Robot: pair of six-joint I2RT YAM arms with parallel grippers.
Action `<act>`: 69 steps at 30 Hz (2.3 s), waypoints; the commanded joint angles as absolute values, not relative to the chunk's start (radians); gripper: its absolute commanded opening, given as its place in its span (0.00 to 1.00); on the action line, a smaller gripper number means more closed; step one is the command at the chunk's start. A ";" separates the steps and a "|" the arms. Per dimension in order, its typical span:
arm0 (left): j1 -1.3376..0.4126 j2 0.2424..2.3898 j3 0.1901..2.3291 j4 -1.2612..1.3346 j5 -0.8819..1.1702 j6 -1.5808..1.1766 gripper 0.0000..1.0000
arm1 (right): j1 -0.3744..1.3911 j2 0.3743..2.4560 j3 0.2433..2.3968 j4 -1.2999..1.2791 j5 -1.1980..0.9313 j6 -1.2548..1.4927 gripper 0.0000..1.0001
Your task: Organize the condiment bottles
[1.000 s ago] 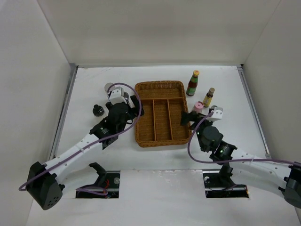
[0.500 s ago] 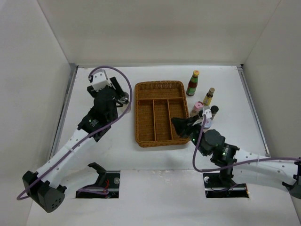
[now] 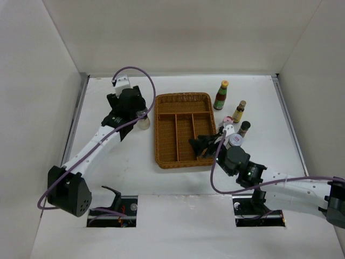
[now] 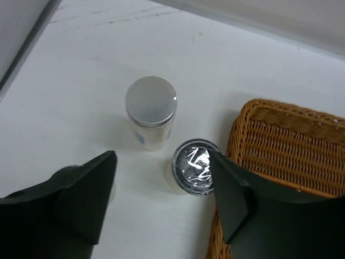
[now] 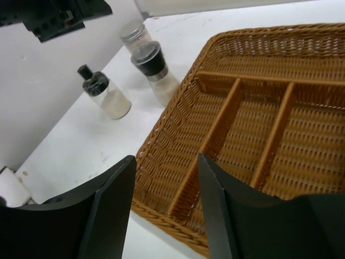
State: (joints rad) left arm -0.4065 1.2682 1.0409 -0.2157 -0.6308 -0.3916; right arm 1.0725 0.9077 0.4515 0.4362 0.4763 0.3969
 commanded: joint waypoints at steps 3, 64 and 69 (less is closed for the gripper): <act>-0.403 1.364 1.097 -0.183 -0.511 -0.434 0.82 | 1.024 0.940 0.462 0.518 0.459 0.403 0.61; -0.574 1.870 1.410 0.110 -0.500 -0.367 0.54 | 0.913 1.025 0.431 0.572 0.465 0.428 0.77; -0.596 1.803 1.327 0.161 -0.543 -0.373 0.90 | 0.883 0.996 0.420 0.558 0.491 0.426 0.76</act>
